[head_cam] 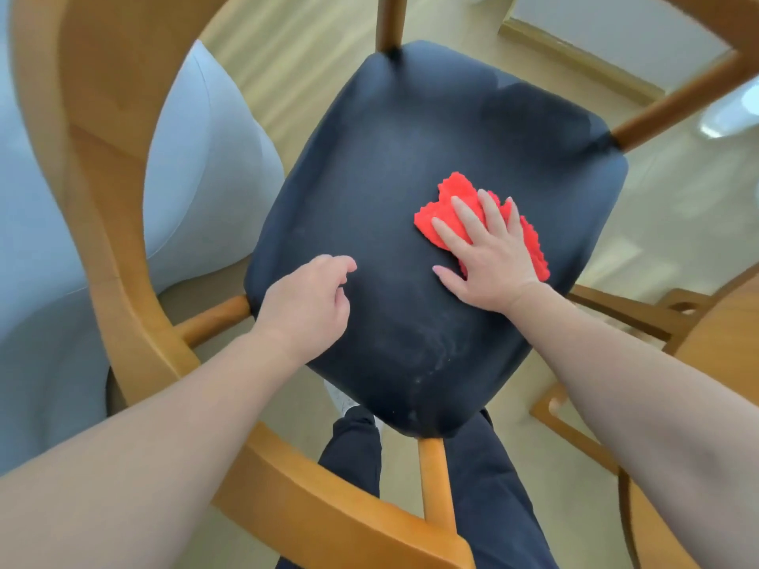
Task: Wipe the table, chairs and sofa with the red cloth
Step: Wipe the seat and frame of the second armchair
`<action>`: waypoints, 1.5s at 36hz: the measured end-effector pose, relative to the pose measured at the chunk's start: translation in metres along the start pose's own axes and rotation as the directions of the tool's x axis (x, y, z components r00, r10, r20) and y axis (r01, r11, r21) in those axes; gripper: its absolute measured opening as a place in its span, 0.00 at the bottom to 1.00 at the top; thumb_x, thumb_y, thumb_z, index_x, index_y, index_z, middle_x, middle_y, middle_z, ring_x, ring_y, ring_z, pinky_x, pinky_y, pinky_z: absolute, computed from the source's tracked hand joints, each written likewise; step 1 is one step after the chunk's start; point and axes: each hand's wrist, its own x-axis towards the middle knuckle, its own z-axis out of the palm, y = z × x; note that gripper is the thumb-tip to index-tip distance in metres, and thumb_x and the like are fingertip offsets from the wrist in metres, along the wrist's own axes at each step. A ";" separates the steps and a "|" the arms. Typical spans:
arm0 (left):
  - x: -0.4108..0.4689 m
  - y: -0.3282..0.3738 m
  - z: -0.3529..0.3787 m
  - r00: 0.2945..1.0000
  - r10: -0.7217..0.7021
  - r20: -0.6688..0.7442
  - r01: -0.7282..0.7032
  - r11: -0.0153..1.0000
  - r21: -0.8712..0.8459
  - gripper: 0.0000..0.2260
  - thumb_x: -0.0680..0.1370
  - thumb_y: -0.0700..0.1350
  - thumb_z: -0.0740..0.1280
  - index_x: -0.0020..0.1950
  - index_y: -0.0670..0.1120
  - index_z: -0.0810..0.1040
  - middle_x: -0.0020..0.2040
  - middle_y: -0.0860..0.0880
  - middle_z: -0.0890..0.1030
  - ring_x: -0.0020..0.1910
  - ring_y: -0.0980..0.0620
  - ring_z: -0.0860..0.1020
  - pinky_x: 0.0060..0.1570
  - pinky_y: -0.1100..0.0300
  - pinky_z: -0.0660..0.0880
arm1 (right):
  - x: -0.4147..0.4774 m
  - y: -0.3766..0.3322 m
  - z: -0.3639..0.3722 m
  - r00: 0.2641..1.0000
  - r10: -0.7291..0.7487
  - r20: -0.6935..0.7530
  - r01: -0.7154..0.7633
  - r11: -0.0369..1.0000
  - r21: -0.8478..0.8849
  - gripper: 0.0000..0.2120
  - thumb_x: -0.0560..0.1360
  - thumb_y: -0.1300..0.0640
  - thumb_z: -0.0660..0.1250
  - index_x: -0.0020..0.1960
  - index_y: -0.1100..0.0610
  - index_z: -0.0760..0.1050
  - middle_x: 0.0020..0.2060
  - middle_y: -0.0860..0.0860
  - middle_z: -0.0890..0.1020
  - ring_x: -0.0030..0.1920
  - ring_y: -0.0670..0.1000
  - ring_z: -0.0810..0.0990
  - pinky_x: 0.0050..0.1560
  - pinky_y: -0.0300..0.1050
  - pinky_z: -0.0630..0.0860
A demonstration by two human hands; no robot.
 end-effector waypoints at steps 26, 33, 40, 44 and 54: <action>-0.015 -0.048 -0.073 0.970 0.124 -0.211 -0.096 0.986 0.135 0.13 0.75 0.37 0.62 0.58 0.44 0.78 0.47 0.48 0.80 0.44 0.44 0.78 0.41 0.53 0.75 | 0.106 -0.017 -0.028 0.969 0.187 -0.164 -0.171 0.979 0.108 0.21 0.69 0.64 0.59 0.59 0.53 0.77 0.60 0.58 0.78 0.53 0.64 0.74 0.48 0.56 0.71; -0.017 -0.054 -0.083 0.947 0.166 -0.276 -0.135 0.983 0.128 0.14 0.72 0.40 0.58 0.53 0.43 0.79 0.42 0.47 0.80 0.40 0.44 0.78 0.36 0.54 0.76 | 0.005 -0.117 0.017 0.851 -0.521 0.072 0.504 0.847 0.172 0.26 0.62 0.62 0.71 0.59 0.51 0.77 0.51 0.52 0.77 0.47 0.58 0.72 0.45 0.52 0.72; -0.023 -0.064 -0.100 0.930 0.208 -0.304 -0.166 0.973 0.158 0.14 0.72 0.40 0.56 0.50 0.43 0.79 0.40 0.47 0.80 0.39 0.44 0.77 0.36 0.55 0.73 | 0.031 -0.113 -0.001 0.642 -0.757 0.122 0.719 0.650 0.246 0.24 0.66 0.63 0.73 0.61 0.50 0.78 0.54 0.52 0.80 0.49 0.60 0.78 0.45 0.51 0.76; -0.030 -0.071 -0.103 0.916 0.212 -0.341 -0.167 0.973 0.158 0.15 0.71 0.40 0.56 0.49 0.40 0.80 0.40 0.45 0.80 0.38 0.42 0.77 0.38 0.52 0.72 | 0.129 -0.130 -0.032 0.832 -0.547 0.091 0.525 0.829 0.191 0.22 0.72 0.62 0.69 0.64 0.50 0.76 0.62 0.54 0.77 0.60 0.63 0.74 0.56 0.60 0.71; -0.054 -0.087 -0.083 0.910 0.211 -0.357 -0.172 0.975 0.139 0.13 0.70 0.37 0.58 0.47 0.41 0.80 0.41 0.46 0.80 0.41 0.44 0.77 0.48 0.55 0.70 | 0.138 -0.162 0.001 0.851 -0.498 0.168 0.475 0.865 0.160 0.18 0.74 0.62 0.66 0.61 0.48 0.78 0.59 0.51 0.77 0.61 0.58 0.72 0.63 0.58 0.66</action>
